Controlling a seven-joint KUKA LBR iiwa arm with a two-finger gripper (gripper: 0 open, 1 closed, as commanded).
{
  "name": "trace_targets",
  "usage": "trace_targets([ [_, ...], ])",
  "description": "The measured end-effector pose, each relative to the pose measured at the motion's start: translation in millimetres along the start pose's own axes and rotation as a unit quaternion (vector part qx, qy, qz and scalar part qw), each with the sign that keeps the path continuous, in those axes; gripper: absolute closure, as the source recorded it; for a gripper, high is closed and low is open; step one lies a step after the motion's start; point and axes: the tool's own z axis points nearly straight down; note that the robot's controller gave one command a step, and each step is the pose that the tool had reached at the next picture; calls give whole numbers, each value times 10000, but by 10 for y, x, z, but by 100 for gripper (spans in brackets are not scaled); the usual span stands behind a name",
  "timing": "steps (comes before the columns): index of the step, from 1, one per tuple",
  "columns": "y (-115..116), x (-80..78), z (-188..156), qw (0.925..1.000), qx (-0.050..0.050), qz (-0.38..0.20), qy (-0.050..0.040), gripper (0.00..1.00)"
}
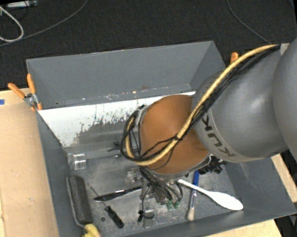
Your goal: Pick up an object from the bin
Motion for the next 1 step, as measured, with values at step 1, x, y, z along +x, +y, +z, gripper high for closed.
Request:
trace_targets([
  [1,-9,-21,-35,10000,-7,25,-36,0],
])
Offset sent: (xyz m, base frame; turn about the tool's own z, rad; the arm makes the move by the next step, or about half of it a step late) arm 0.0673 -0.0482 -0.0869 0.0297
